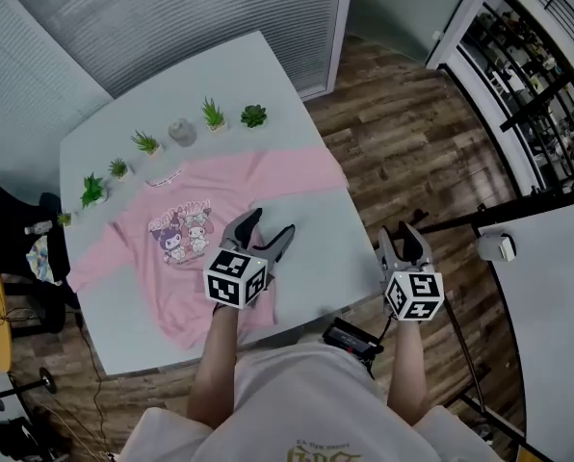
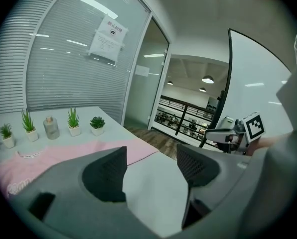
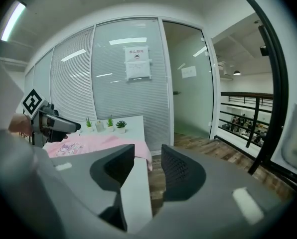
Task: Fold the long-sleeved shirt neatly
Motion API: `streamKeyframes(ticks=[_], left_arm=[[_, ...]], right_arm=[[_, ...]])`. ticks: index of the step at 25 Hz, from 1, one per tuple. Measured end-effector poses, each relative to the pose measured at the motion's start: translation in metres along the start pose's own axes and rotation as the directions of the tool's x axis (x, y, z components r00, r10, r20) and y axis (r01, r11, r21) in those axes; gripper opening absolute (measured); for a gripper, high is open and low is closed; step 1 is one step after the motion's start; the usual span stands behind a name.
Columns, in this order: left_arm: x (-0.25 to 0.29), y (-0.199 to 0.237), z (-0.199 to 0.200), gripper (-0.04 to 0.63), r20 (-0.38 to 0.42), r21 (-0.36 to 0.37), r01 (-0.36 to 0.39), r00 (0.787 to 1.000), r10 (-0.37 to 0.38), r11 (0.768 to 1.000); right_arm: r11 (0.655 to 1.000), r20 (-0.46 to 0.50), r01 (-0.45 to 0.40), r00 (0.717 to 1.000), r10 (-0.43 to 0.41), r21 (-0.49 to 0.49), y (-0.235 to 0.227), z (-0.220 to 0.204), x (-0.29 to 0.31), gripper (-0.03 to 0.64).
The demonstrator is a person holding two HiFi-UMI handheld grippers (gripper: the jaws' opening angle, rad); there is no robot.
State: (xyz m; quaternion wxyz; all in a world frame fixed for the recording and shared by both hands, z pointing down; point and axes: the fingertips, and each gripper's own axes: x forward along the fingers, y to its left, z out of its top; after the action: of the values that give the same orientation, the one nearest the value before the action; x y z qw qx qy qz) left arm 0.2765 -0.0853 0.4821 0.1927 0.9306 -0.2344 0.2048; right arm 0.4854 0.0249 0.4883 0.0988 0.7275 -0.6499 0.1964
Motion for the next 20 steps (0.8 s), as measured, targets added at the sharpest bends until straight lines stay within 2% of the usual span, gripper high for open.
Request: streamKeyframes(ticks=[7,12,20], left_arm=[[0.042,0.013,-0.005,0.308,-0.057,-0.022,-0.021,0.998,0.020,1.000],[0.071,0.023,-0.016,0.308,-0.105,-0.051,-0.029,0.994,0.023,0.998],[0.101,0.035,-0.037,0.310,-0.171,-0.088,-0.056,0.985,0.040,0.995]], right_arm=[[1.000,-0.067,-0.011,0.998,0.012,0.010,-0.039,-0.022,0.048,0.178],[0.998,-0.095,-0.054,0.994,0.056,0.034,-0.048,-0.031,0.078,0.178],[0.993,-0.175,-0.114,0.978,0.115,0.015,-0.057,-0.056,0.118,0.178]])
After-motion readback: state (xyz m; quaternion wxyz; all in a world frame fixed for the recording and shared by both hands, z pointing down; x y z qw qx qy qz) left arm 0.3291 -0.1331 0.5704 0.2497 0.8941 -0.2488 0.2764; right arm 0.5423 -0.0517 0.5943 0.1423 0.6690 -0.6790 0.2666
